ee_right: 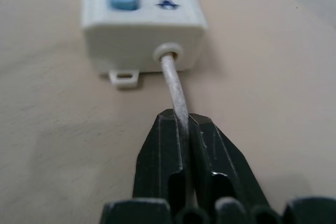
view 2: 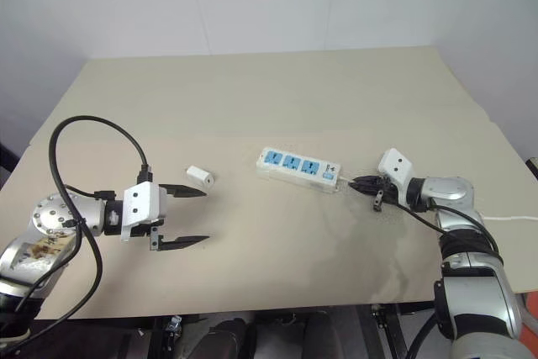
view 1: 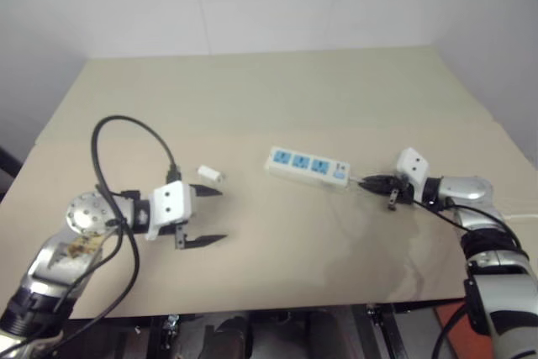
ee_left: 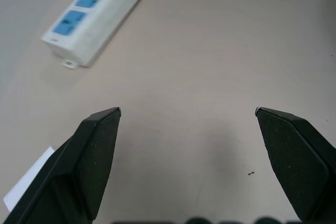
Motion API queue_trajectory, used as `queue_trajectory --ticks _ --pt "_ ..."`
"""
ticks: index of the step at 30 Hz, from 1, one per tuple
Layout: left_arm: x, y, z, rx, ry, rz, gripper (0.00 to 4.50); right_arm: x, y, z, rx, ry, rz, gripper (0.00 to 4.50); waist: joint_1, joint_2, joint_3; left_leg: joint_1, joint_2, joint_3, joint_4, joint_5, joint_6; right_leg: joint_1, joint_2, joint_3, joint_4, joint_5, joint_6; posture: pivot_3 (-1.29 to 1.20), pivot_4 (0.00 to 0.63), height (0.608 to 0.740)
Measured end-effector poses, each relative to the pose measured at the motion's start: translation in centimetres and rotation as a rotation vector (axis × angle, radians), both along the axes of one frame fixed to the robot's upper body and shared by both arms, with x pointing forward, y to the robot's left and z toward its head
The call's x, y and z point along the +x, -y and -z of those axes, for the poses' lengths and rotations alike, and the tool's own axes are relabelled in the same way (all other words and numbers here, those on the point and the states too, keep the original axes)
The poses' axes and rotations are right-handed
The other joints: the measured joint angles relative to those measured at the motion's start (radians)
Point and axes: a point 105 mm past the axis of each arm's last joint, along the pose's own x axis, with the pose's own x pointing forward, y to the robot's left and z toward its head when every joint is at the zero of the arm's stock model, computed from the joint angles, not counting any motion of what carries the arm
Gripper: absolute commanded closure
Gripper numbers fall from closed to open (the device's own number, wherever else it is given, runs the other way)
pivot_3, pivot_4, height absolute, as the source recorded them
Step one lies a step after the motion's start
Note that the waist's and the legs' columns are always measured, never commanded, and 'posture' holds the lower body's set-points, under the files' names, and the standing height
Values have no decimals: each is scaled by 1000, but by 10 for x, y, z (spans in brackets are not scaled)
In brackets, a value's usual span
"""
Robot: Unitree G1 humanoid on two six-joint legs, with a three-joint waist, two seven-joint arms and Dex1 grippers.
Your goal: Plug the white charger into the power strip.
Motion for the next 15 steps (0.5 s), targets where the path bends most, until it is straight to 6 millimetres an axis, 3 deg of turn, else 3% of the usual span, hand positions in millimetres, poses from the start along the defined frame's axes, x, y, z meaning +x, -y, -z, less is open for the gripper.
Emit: queue_trajectory --ticks 5,10,14,15 --pt "1 1 -2 0 9 4 0 -23 -6 1 -44 -1 -85 4491 6 0 0 -1 2 0 0 -1 0 -2 1 -1 0 0 0 0 150 740" --pt "1 2 -3 3 11 11 0 -64 -34 6 -89 -18 -149 4491 9 0 0 -1 3 1 0 -2 2 -2 1 0 1 0 0 0 150 740" --pt "3 3 -4 7 8 23 0 -85 -51 11 -74 -47 -101 4491 9 0 0 0 3 2 1 -4 5 -1 2 0 1 1 -1 0 150 740" --pt "3 3 -4 8 5 27 0 -87 -53 12 -64 -50 -72 3790 9 0 0 0 3 2 1 -4 5 -1 2 0 1 1 -1 0 150 740"
